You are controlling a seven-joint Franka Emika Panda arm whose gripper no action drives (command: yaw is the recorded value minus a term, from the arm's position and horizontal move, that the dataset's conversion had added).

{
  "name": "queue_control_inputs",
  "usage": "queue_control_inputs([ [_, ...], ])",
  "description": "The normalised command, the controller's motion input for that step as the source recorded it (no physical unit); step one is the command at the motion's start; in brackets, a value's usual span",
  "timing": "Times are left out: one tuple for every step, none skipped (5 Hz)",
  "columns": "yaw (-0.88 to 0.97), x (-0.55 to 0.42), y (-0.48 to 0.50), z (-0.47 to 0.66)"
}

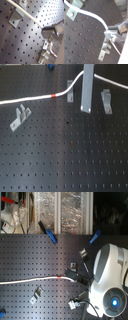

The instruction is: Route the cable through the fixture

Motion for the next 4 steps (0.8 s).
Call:
queue_control_inputs([
  [0.14,0.141,0.521,0.00],
  [0.00,0.004,0.014,0.00],
  [0.00,-0.001,0.000,0.05],
  [0.00,0.000,0.000,0.04],
])
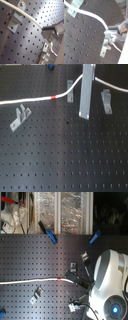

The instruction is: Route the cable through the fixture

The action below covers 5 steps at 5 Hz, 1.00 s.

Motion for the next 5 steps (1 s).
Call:
queue_control_inputs([
  [0.00,0.000,0.002,0.15],
  [0.00,0.000,0.009,0.80],
  [0.00,0.002,0.003,0.22],
  [0.11,0.032,0.233,0.02],
  [0.06,-0.030,0.056,0.27],
])
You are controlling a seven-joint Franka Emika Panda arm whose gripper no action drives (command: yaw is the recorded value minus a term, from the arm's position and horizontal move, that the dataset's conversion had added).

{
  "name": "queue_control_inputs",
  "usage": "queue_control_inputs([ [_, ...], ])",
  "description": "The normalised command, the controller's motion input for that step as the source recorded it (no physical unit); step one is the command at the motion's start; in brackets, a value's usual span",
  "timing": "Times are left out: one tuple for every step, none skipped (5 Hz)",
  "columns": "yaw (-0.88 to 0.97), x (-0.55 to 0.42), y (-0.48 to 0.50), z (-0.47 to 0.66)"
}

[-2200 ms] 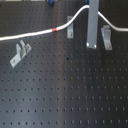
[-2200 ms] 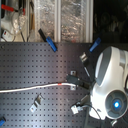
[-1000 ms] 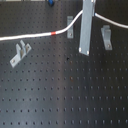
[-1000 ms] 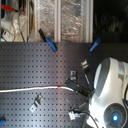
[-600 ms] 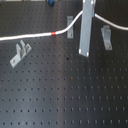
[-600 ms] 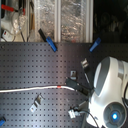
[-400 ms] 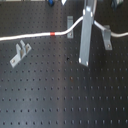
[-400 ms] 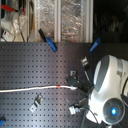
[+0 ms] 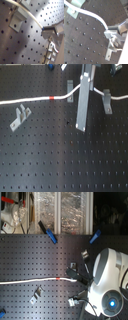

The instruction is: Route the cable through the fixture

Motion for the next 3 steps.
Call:
queue_control_inputs([
  [0.00,-0.020,0.063,0.08],
  [0.00,-0.253,-0.708,0.15],
  [-0.42,0.118,-0.532,-0.01],
])
